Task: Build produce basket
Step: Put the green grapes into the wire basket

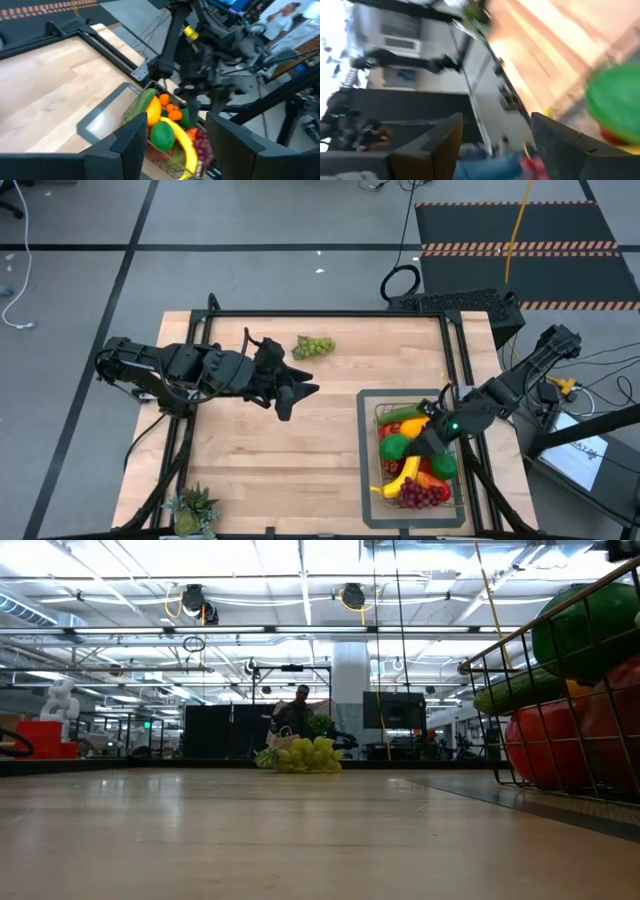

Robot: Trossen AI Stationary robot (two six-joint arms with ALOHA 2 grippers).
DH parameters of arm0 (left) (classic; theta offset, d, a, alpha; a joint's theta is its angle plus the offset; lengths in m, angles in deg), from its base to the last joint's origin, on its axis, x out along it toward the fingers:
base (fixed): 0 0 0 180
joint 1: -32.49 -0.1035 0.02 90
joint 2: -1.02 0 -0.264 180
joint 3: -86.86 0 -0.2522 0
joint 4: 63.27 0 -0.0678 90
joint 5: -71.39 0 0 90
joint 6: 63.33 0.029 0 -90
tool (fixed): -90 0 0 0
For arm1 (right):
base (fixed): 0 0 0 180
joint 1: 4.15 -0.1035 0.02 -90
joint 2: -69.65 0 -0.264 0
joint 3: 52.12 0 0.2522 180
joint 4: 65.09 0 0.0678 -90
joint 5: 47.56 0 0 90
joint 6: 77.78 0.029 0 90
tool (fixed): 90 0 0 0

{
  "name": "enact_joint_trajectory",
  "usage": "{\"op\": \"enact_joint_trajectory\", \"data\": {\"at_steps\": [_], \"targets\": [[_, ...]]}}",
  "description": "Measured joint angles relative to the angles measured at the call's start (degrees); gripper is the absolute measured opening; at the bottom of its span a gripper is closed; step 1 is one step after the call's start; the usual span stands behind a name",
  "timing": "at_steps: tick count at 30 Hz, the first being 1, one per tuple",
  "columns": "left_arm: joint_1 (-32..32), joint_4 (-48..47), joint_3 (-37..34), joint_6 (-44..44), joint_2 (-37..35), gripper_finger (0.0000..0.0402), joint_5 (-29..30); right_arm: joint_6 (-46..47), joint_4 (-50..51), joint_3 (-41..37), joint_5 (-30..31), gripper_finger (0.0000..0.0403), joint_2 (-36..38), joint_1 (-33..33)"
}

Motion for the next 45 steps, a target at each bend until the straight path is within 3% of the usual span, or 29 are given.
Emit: {"op": "enact_joint_trajectory", "data": {"at_steps": [6,12,15,21,30,39,45], "targets": [[-1.1,-5.0,0.0,-0.3,0.0,0.0202,3.5,-9.1,-7.1,0.0,7.0,0.0235,3.3,3.0],[-7.0,-12.4,-1.0,2.2,0.0,0.0202,1.7,-20.1,-13.0,0.0,15.1,0.0235,5.7,7.0],[-11.9,-13.0,-3.9,7.5,0.0,0.0202,-2.6,-22.6,-13.6,0.0,18.9,0.0235,6.5,9.1],[-24.1,-9.4,-12.7,18.8,0.0,0.0202,-17.0,-22.7,-15.3,0.0,25.2,0.0235,6.8,13.3],[-41.2,-3.6,-28.0,29.5,0.0,0.0202,-28.1,-18.6,-20.1,0.0,32.9,0.0235,6.4,19.7],[-50.1,-3.3,-38.9,30.3,0.0,0.0207,-35.9,-22.2,-24.3,0.0,36.9,0.0235,4.6,22.8],[-51.9,-1.9,-40.7,31.3,0.0,0.0260,-35.9,-22.4,-24.2,0.0,36.7,0.0235,3.0,24.5]]}}
